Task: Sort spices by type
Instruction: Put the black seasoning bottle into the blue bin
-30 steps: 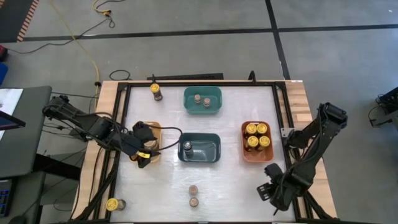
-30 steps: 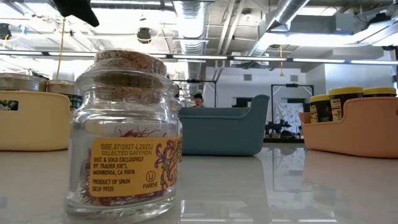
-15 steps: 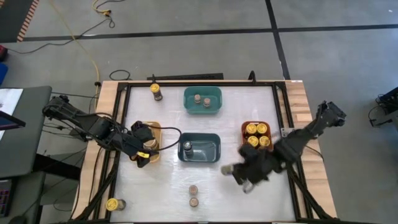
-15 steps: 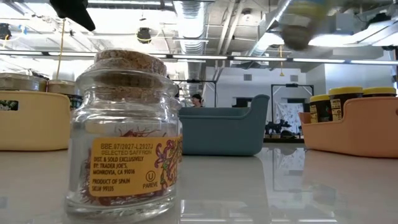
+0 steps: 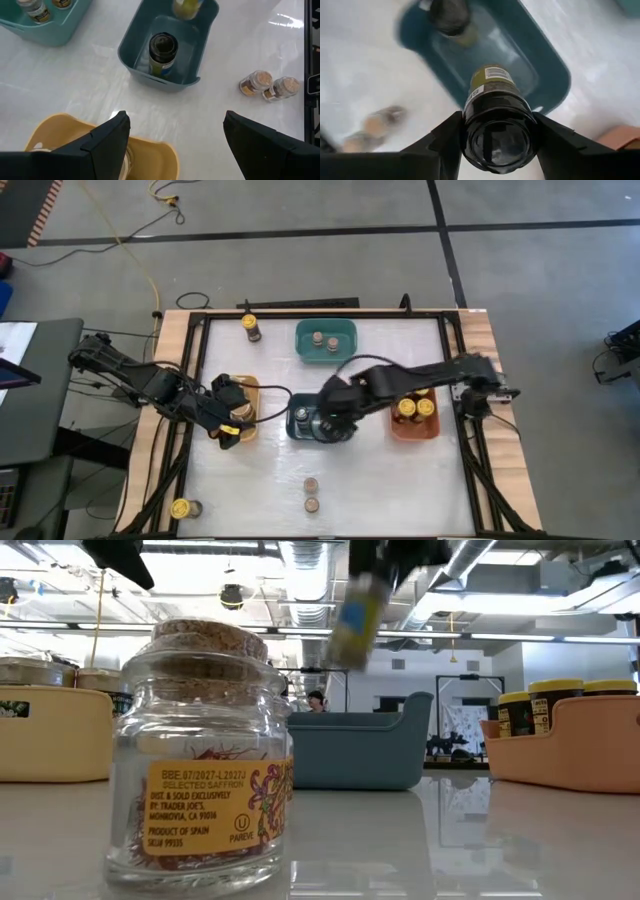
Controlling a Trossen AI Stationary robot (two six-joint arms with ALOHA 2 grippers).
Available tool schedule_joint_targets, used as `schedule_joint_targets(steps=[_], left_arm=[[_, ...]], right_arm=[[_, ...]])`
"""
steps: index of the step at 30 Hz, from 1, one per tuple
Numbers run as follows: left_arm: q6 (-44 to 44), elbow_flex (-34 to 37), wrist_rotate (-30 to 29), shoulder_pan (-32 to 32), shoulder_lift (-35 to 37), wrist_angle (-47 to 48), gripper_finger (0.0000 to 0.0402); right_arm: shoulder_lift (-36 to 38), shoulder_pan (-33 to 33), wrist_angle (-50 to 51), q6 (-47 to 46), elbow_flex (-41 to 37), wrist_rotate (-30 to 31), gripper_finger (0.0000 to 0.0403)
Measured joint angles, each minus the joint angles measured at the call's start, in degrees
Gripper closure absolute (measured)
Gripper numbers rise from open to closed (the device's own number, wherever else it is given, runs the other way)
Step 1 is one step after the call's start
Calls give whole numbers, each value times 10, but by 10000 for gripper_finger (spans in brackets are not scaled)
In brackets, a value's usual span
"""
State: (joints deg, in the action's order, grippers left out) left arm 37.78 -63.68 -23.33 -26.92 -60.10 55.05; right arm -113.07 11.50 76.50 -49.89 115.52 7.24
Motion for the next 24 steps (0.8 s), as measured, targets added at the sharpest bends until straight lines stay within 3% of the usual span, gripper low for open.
schedule_joint_targets(steps=[10,24], left_arm=[[1,0,0,0,0,0,93],[0,0,-2,0,0,0,93]], right_arm=[[-107,-38,8,28,32,-31,174],[-119,-61,-4,-10,33,-34,150]])
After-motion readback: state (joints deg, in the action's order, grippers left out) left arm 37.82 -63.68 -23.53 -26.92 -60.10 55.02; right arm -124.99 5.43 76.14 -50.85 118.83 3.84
